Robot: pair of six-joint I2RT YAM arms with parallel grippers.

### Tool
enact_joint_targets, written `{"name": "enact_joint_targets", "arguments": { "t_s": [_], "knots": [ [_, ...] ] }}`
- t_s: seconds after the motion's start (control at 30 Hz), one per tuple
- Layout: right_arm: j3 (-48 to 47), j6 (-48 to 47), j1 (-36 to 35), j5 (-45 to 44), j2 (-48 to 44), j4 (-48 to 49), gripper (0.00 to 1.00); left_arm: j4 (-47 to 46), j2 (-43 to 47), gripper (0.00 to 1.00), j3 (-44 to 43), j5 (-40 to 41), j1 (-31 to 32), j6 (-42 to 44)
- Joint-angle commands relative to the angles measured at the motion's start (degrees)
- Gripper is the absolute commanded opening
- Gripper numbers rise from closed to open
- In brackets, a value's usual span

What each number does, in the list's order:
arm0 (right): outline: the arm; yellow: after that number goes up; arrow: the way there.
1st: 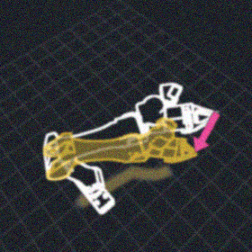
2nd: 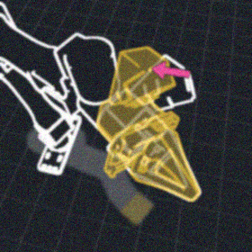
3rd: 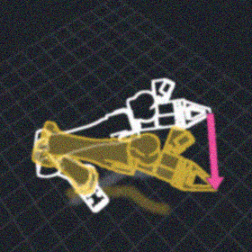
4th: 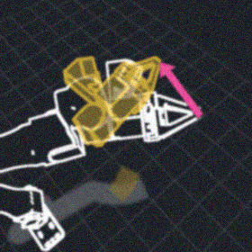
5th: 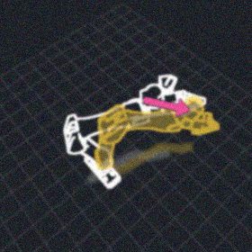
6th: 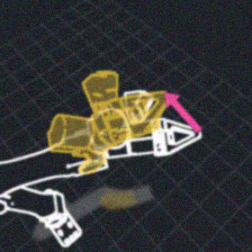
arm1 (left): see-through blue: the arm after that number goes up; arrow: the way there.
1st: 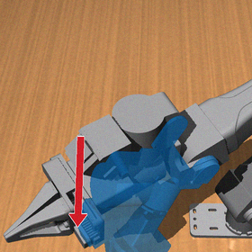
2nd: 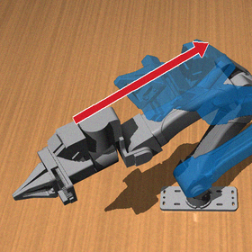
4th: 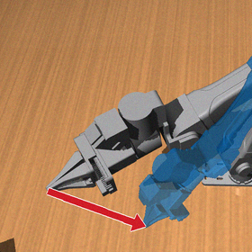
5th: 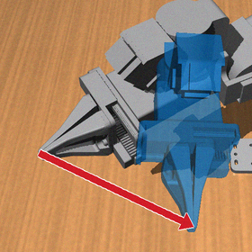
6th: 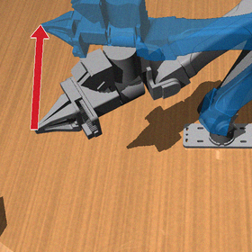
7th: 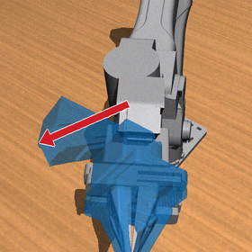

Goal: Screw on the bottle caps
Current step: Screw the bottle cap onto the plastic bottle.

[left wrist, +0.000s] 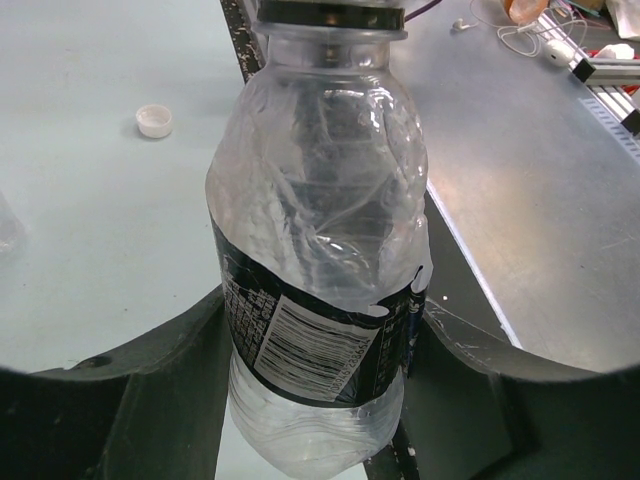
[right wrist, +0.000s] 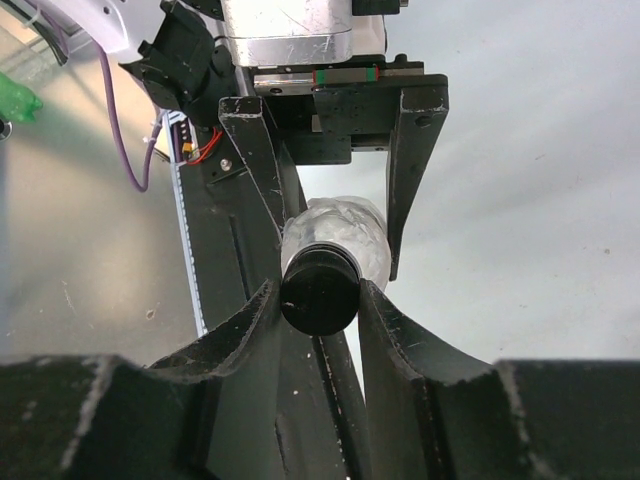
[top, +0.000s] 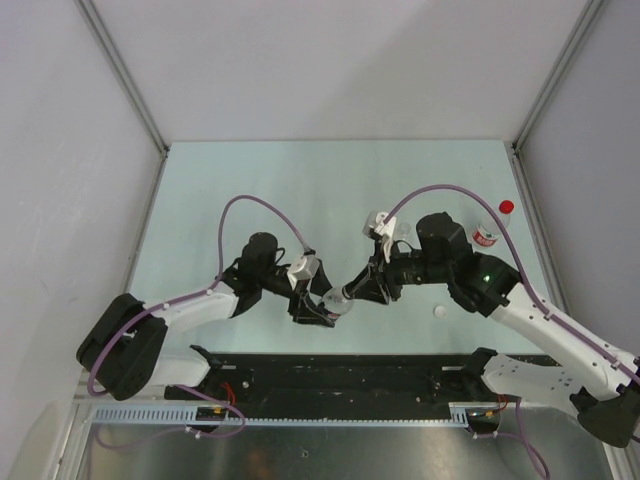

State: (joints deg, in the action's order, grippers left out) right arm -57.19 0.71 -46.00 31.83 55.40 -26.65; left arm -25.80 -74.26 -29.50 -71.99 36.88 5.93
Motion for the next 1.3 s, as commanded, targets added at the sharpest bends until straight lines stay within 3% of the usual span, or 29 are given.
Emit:
{"name": "enact_joint_targets", "arguments": {
  "t_s": [0.0,0.4,0.77,1.1,1.27],
  "knots": [
    [-3.1,-2.7,0.2,1.2,1.3,-3.5,0.35,-0.4,1.0,0.46,-3.0,-0.9,0.6,3.1],
    [-4.8,-5.8,0.2,2.9,3.5,-9.8,0.35,3.1,1.2,0.46,-7.6,-2.5,0.6,6.6],
    [-6.9,-17.1,-1.0,4.1,4.7,-16.8,0.32,11.7,-0.5,0.46,-11.3,-1.4,1.6,10.6],
    [-6.6,1.7,-3.7,-1.7,7.8,-11.6,0.28,13.5,4.9,0.42,-10.7,3.4,3.3,13.5],
    [-6.5,-1.5,-8.0,-5.0,10.2,-16.5,0.28,13.5,5.9,0.41,-10.9,7.5,3.3,13.5]
  ]
}}
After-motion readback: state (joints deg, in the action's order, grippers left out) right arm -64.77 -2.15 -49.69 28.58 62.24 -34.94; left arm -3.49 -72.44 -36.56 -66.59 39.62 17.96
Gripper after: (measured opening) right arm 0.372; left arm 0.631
